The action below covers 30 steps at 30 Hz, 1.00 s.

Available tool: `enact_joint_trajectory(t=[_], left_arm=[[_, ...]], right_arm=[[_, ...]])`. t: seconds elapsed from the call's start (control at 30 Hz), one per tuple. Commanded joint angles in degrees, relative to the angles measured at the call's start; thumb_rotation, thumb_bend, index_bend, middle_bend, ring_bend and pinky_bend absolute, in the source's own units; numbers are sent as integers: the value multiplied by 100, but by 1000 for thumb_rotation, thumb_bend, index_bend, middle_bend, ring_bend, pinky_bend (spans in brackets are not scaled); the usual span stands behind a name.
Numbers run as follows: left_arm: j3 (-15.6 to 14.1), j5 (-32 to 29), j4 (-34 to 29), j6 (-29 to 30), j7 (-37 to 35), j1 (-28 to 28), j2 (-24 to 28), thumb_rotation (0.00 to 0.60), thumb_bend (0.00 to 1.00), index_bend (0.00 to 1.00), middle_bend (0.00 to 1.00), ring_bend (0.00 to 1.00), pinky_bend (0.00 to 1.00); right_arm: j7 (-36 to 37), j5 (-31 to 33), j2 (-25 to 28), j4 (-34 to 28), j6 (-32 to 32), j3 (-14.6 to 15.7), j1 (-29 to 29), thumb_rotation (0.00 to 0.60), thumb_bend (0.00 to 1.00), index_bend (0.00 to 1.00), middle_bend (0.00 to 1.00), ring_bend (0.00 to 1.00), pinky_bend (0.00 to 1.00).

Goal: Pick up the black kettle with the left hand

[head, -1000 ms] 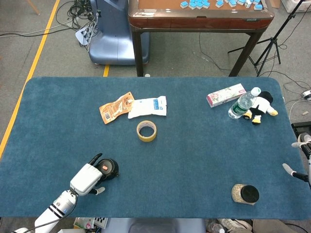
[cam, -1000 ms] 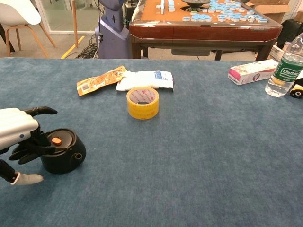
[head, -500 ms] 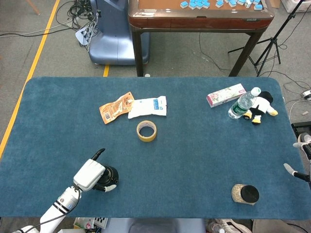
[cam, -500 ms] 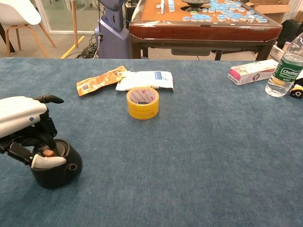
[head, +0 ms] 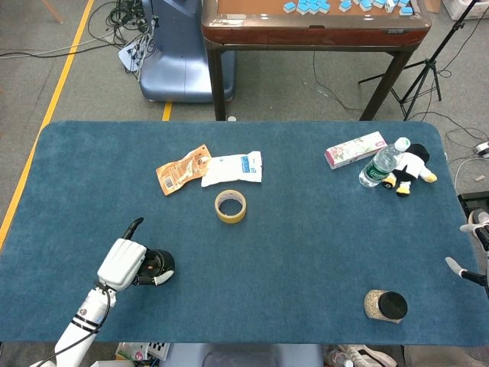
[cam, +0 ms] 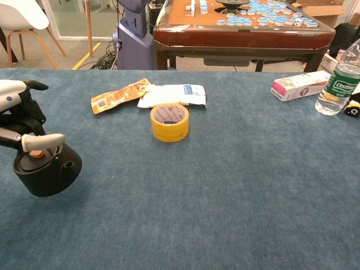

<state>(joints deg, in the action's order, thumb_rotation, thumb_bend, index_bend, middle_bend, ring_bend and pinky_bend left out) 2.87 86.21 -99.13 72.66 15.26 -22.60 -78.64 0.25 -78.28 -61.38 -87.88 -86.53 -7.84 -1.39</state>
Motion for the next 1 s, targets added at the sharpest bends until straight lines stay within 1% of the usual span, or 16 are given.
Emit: enact_joint_trajectory(t=[0.03,0.07,0.17,0.2,0.3,0.37,0.43,0.47,0.57,0.67,0.77,1.0], left_arm=[[86,-67,-45,127,-41,53,-28,229,160,1000,1000,941,30],[111,-86,-58,163,-47,63,-41,245,168,1000,1000,943,30],[169,-103,-72,247,-61,79,-76,325,208,1000,1000,946,31],[178,-108,-74,253,-66,78,-77,340,219,1000,1000,946,31],[216,-131,-69,278,-41,73,-94,402,254,1000,1000,946,62],[241,-158,-73,305,-14,78,-115,418,260,1000,1000,947,75],[258,-168,-73,319,-24,77,-132,420,262,1000,1000,948,81],[264,-173,-76,319,-32,75,-132,435,264,1000,1000,948,83],[280,-150,-56,331,-1,61,-125,510,268,1000,1000,947,98],[287,-111,-52,360,33,53,-121,531,269,1000,1000,947,140],[290,-100,-61,361,55,47,-105,530,269,1000,1000,948,197],[279,-19,-47,386,386,18,-85,533,269,1000,1000,949,346]], right_arm=[[-9,3,-5,-3,8,0,-3,600,141,362,371,236,196],[-16,4,-7,-5,11,0,-4,600,141,362,371,236,196],[-31,5,-8,-13,13,0,-4,600,141,362,371,236,196],[-37,9,-11,-14,14,-1,-5,600,141,362,371,236,196],[-48,22,-10,-20,24,-2,-3,600,141,362,371,236,197],[-58,37,-10,-22,36,0,-1,600,141,362,371,236,196],[-66,52,-8,-28,45,-3,-1,600,141,362,371,236,196],[-67,57,-7,-29,50,-5,-2,600,141,362,371,236,196],[-63,64,-4,-30,53,-10,-3,600,141,362,371,236,196],[-58,65,-7,-22,66,-7,-4,600,141,362,371,236,197],[-46,67,-10,-13,79,-5,-6,600,141,362,371,236,196],[41,71,-12,35,106,9,7,600,141,362,371,236,196]])
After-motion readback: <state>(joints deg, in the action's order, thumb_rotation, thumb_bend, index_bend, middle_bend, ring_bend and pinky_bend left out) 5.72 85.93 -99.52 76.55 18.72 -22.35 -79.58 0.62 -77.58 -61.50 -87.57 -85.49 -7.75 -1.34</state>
